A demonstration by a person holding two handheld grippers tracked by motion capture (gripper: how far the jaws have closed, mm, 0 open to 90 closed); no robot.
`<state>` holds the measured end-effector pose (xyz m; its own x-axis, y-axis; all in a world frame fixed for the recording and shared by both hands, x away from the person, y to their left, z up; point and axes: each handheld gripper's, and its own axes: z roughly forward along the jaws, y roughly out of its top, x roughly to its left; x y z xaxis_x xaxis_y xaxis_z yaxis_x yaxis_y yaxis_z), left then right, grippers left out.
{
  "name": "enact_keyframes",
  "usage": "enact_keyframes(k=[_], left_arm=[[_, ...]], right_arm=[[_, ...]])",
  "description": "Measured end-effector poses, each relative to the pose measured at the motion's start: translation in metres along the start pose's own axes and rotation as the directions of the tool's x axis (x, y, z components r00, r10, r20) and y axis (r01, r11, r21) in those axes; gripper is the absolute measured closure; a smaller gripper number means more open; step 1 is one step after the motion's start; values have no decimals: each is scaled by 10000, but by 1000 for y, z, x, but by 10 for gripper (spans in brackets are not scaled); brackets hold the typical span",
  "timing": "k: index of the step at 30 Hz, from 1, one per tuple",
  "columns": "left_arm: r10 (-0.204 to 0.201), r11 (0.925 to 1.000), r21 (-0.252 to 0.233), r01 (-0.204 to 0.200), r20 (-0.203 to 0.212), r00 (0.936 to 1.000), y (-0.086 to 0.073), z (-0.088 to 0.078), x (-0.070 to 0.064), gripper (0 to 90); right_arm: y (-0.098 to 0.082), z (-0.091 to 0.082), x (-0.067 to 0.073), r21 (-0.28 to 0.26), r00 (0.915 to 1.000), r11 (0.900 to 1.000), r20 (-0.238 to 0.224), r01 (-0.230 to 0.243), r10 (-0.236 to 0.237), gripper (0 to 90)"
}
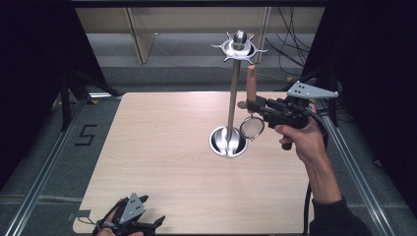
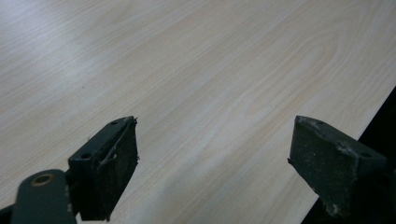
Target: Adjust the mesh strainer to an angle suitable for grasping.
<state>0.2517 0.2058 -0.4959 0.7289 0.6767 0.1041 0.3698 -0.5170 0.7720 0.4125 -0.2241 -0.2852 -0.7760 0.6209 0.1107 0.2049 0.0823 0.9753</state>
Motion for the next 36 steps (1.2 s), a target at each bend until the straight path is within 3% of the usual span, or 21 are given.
enact_keyframes(k=[1,5,8,9,10,11,13,15,17,18,19,20,21,23,24,25,27,28,32,35,36], left_arm=[[-406,9992,33,405,67,9992,-1,0,-3,148],[-2,10000,-5,2,-11,10000,0,0,0,148],[-413,9991,51,412,72,9991,-1,0,-3,148],[7,10000,54,-7,29,10000,0,0,0,148],[-12,10000,-17,12,-9,10000,0,0,0,148],[-375,9993,17,375,4,9993,-1,0,-2,148],[-362,9993,27,361,27,9993,-1,0,-2,148],[-1,10000,25,1,14,10000,0,0,0,148],[-316,9995,49,316,18,9995,0,0,-2,148],[-316,9995,49,316,18,9995,0,0,-2,148],[-17,10000,74,17,56,10000,0,0,0,148],[-56,10000,44,56,17,10000,0,0,0,148],[11,10000,6,-11,-1,10000,0,0,0,148],[5,10000,-12,-5,1,10000,0,0,0,148],[-473,9989,8,473,29,9989,-1,0,-3,148],[12,10000,53,-13,33,10000,0,0,0,148],[1,10000,2,-1,0,10000,0,0,0,148],[-339,9994,30,339,10,9994,-1,0,-2,148],[-5,10000,-2,5,2,10000,0,0,0,148],[-387,9992,66,387,87,9992,-1,0,-3,148],[49,10000,31,-49,9,10000,0,0,0,148]], right_arm=[[2,-1,1,56,9996,9996,-35,-276,276,715],[7,0,-2,-72,9999,9999,24,-125,125,715],[10,1,-6,-64,9998,9998,55,-196,196,715],[10,1,-6,-76,9995,9995,76,-298,299,715],[10,1,-9,-93,9991,9990,43,-433,433,715],[11,1,-9,-44,9984,9984,32,-566,566,715],[11,2,-10,-30,9985,9985,26,-555,555,715],[11,3,-12,-52,9993,9993,-21,-371,371,715],[11,5,-12,57,9978,9979,-103,-648,648,715],[11,7,-14,-61,9990,9990,-69,-449,448,715],[11,7,-14,-61,9990,9990,-69,-449,448,715],[11,7,-12,159,9972,9971,-76,-746,747,715],[11,10,-15,25,9988,9988,-73,-489,489,715],[11,10,-15,86,9978,9978,-117,-651,652,715],[11,11,-14,153,9970,9970,-116,-764,766,715],[11,12,-15,168,9977,9977,-153,-659,661,715],[11,15,-16,58,9977,9977,-110,-670,670,715],[10,16,-17,17,9978,9980,-166,-639,639,715],[11,18,-17,264,9971,9969,-87,-747,750,715],[10,19,-17,286,9969,9966,-64,-778,780,715],[10,20,-16,280,9965,9962,-79,-830,833,714]])
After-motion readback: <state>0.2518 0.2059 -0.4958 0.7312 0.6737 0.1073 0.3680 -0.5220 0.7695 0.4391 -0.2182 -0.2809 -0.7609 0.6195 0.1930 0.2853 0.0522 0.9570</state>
